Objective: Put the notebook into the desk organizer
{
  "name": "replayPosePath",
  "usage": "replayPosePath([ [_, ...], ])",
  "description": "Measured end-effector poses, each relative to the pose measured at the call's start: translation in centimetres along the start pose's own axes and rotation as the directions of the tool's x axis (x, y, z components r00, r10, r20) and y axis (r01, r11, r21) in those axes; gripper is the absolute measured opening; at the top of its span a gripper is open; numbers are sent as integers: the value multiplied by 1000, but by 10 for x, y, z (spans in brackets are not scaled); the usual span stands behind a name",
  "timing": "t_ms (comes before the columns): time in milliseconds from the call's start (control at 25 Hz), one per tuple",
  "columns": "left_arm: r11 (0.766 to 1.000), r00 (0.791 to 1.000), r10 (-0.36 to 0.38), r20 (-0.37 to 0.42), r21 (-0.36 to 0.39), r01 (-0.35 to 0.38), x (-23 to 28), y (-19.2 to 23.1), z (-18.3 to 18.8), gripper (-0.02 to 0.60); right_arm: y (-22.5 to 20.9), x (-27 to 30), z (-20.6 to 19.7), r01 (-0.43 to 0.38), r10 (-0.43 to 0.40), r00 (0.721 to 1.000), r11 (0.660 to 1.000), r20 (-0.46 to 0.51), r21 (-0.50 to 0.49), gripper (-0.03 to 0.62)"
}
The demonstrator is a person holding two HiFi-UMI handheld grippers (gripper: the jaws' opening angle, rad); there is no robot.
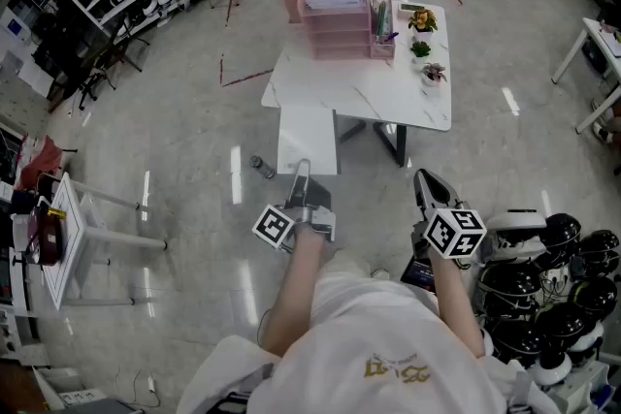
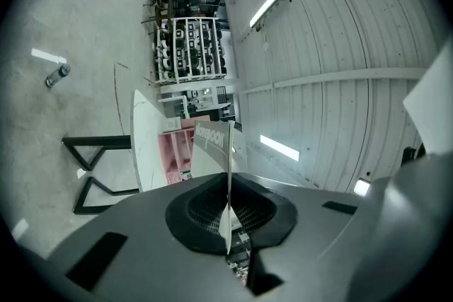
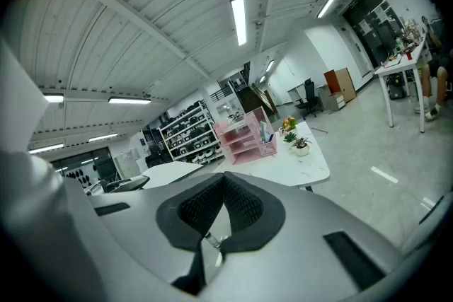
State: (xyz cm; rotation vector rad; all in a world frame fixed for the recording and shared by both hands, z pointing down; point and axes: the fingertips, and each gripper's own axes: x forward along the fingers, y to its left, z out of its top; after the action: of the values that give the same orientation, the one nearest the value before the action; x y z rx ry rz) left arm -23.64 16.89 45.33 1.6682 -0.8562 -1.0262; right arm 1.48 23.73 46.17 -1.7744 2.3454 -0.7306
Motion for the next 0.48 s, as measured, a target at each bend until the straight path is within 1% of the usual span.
replayPosePath([
  [320,1000,1000,-9,-6,-8,9,7,-3,-10,26,-6,-11,8,-1,1,1000,1000,19,-3,11],
  [480,1000,1000,-11,-16,-7,11,8,-3,-20,26,-9,-18,15,-27,26,999,1000,32,16,12],
])
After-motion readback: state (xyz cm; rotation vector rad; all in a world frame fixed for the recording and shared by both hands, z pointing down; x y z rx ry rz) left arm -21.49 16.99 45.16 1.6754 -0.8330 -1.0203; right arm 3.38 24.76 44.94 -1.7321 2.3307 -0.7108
